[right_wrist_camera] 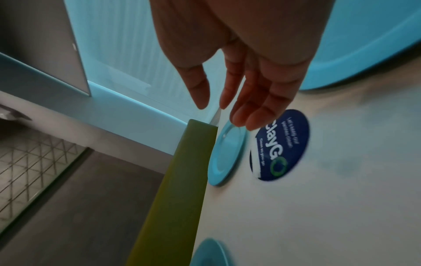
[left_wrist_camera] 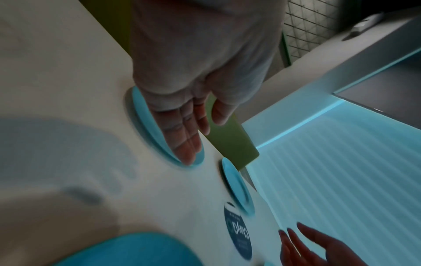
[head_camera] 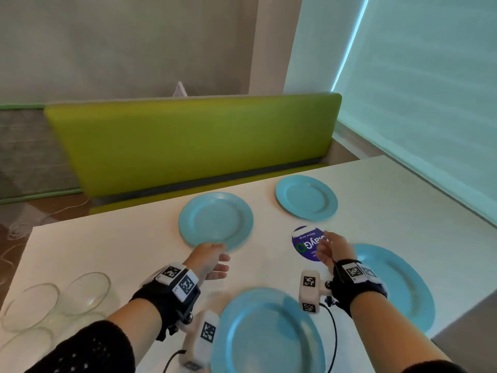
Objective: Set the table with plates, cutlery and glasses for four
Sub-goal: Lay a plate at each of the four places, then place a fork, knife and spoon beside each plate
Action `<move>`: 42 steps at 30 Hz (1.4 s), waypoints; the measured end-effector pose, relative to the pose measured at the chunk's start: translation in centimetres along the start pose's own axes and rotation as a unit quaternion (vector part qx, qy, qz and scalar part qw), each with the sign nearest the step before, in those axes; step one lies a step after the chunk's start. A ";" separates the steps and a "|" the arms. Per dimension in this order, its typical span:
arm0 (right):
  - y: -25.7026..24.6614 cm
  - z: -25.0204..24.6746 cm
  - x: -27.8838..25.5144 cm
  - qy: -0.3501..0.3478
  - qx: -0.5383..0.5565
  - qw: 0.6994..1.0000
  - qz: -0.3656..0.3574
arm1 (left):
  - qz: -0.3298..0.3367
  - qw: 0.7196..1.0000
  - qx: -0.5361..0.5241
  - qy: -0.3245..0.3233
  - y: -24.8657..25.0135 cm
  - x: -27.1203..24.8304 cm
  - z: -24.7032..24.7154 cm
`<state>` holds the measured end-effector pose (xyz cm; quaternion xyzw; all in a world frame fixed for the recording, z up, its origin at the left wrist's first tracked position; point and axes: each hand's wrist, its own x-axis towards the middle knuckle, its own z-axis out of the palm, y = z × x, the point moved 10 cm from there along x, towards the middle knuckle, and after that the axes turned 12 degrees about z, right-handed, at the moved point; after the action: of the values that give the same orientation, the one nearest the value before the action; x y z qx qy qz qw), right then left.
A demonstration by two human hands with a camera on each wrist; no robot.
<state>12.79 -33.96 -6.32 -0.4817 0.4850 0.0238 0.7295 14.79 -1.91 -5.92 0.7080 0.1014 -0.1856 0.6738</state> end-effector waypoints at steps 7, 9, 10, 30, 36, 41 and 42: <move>11.9 0.4 -10.1 0.007 -0.043 0.999 0.000 | 0.008 0.988 0.106 -0.115 -4.5 -10.5 -4.3; 15.1 1.3 -12.5 0.011 -0.073 0.997 0.000 | 0.021 0.975 0.172 -0.138 -5.5 -12.7 -5.6; 16.7 1.9 -13.6 0.007 -0.091 0.996 0.002 | 0.030 0.965 0.214 -0.151 -6.0 -13.7 -6.1; 27.2 10.6 -20.6 -0.058 -0.349 0.934 -0.040 | 0.007 0.741 0.654 -0.156 -14.5 -20.2 -22.0; 28.0 11.7 -21.1 -0.067 -0.377 0.923 -0.047 | 0.026 0.734 0.656 -0.174 -14.6 -19.7 -22.5; 28.2 11.0 -21.4 -0.061 -0.381 0.922 -0.044 | 0.030 0.742 0.643 -0.189 -14.6 -19.3 -22.6; 28.3 10.8 -21.4 -0.059 -0.383 0.921 -0.043 | 0.024 0.740 0.644 -0.195 -14.7 -19.2 -22.6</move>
<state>-5.28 -1.75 -9.21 -0.7424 0.3736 0.2042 0.5173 -5.64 23.56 -11.22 0.9238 -0.1928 -0.3240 0.0669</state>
